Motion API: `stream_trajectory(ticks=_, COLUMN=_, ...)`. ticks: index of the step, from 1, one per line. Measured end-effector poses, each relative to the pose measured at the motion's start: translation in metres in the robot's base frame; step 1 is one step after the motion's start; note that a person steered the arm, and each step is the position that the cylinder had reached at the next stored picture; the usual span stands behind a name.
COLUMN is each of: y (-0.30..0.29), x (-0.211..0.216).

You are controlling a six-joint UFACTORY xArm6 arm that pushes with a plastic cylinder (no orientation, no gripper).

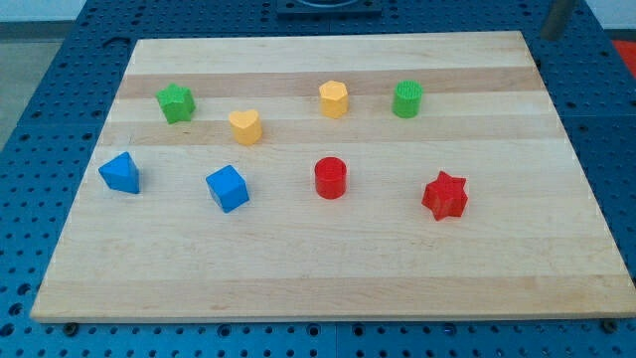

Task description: Slide the green circle closer to yellow hexagon

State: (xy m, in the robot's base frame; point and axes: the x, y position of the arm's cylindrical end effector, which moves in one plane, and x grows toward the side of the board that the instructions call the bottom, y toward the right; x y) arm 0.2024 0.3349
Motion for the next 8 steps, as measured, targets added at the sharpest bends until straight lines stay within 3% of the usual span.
stream_trajectory(ticks=1, y=0.004, x=0.000)
stream_trajectory(ticks=2, y=0.007, x=0.029)
stream_trajectory(ticks=3, y=0.001, x=0.091)
stream_trajectory(ticks=4, y=-0.039, x=0.121)
stream_trajectory(ticks=7, y=-0.139, x=0.096)
stream_trajectory(ticks=8, y=-0.171, x=0.110)
